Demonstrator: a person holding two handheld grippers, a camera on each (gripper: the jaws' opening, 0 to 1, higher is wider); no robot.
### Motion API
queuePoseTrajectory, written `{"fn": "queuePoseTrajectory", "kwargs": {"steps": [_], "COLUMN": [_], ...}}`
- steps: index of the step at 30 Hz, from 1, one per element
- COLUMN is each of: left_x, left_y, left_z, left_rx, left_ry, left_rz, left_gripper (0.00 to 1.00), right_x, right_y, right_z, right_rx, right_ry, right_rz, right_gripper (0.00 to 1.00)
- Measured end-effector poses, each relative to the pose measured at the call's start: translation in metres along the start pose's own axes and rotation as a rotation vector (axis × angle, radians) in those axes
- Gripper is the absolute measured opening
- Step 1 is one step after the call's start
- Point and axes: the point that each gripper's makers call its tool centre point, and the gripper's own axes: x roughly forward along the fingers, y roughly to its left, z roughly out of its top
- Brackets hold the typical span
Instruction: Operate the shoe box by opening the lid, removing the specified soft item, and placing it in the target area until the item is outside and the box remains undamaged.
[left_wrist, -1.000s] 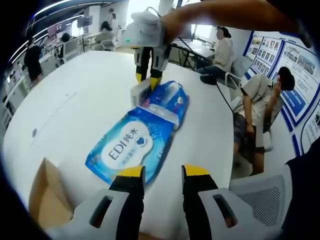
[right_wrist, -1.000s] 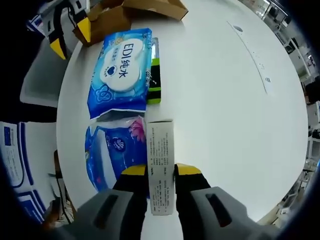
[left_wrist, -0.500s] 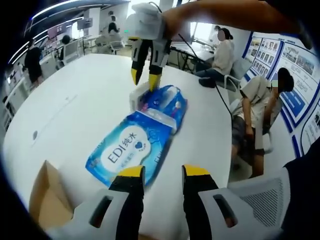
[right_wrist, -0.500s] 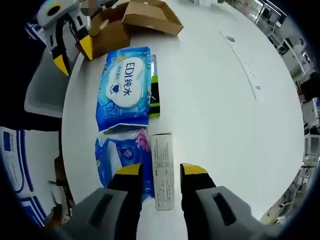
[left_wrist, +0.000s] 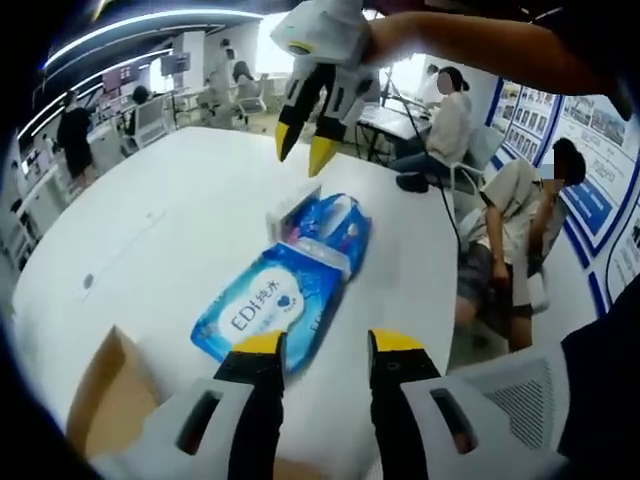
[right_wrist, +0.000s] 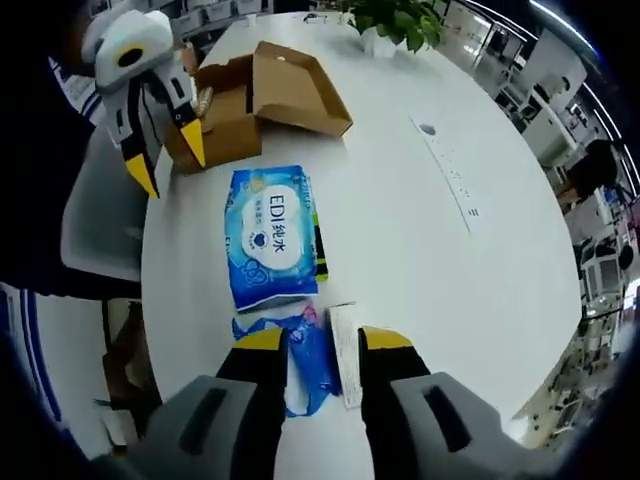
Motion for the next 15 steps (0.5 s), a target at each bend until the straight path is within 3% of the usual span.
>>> {"fn": "queuePoseTrajectory", "kwargs": {"steps": [15], "left_x": [-0.06], "left_y": [0.007], "left_z": [-0.023], "left_rx": [0.018], "left_ry": [-0.03], "left_rz": [0.039], "left_gripper": [0.32], "right_x": [-0.002], "right_y": [0.054], "right_z": [0.054], "right_rx": [0.041], "right_ry": [-0.077], "right_rz": [-0.029], "right_gripper": [0.24]}}
